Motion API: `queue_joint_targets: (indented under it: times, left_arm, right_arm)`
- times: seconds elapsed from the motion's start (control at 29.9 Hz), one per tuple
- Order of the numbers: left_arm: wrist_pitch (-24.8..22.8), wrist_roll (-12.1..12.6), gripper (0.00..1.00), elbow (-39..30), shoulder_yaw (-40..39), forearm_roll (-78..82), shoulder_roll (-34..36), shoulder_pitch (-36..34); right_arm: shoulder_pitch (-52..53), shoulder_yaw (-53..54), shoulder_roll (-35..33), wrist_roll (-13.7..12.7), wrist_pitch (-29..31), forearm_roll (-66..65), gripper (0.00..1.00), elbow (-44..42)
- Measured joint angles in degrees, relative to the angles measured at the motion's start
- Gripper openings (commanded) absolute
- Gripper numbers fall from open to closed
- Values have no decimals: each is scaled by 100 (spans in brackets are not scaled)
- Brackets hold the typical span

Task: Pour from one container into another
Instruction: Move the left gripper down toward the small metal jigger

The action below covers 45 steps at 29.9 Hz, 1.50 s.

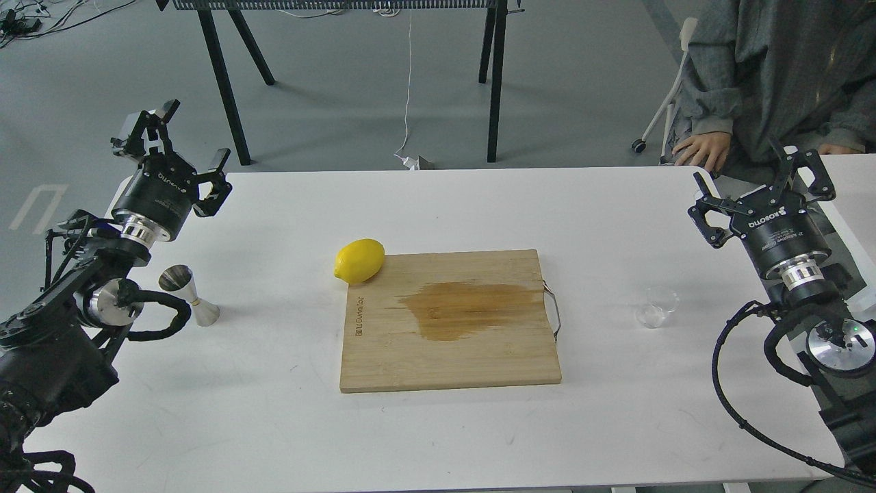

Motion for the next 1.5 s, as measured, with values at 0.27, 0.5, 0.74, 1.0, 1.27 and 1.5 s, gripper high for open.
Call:
queue_joint_targets:
  times: [0.27, 0.5, 0.74, 1.0, 1.27, 1.5]
  left_arm:
    - [0, 0, 100, -8, -2, -14, 36, -21]
    - [0, 0, 100, -38, -13, -18, 44, -45]
    - [0, 0, 100, 8, -54, -152, 75, -58]
    - [-1, 0, 100, -74, -17, 284, 694, -65]
    - [-2, 0, 100, -687, -15, 2205, 1561, -50]
    - [3, 0, 100, -2340, 15, 3900, 2438, 376]
  right_arm:
    - [6, 0, 5, 0, 0, 1, 99, 0]
    - [17, 19, 12, 0, 0, 6, 99, 0]
    - [10, 207, 96, 9, 0, 9, 99, 0]
    - [21, 221, 104, 5, 0, 17, 99, 8]
    - [26, 251, 63, 1, 0, 18, 99, 10]
    - [26, 276, 37, 7, 0, 18, 99, 2]
